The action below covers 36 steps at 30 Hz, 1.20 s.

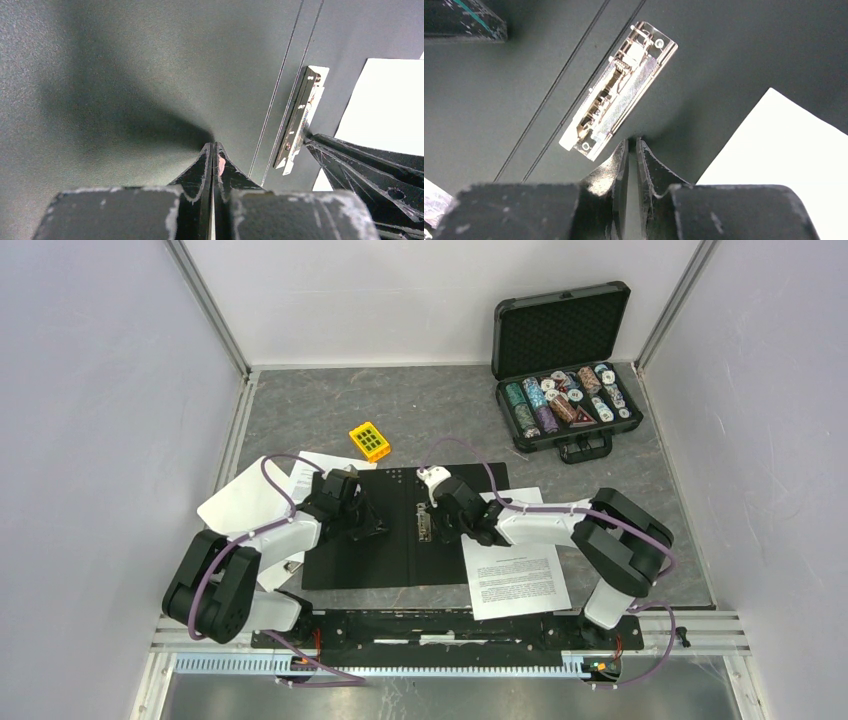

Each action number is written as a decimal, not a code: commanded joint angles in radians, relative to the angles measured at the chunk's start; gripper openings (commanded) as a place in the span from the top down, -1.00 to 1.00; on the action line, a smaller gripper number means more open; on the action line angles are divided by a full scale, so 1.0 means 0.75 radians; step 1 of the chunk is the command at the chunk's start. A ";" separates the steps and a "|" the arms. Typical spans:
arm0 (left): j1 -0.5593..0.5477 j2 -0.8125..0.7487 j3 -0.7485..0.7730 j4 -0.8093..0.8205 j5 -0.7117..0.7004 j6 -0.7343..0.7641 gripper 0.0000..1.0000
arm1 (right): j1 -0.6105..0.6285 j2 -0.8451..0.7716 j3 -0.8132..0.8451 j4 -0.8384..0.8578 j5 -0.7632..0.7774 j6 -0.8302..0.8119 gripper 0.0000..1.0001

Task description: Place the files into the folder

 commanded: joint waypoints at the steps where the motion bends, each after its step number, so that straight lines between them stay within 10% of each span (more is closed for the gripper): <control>1: 0.005 0.059 -0.042 -0.148 -0.190 0.043 0.95 | -0.008 -0.076 0.040 -0.142 -0.027 -0.034 0.66; 36: 0.006 0.049 -0.049 -0.134 -0.174 0.049 0.96 | 0.057 0.121 0.129 -0.100 -0.134 0.094 0.52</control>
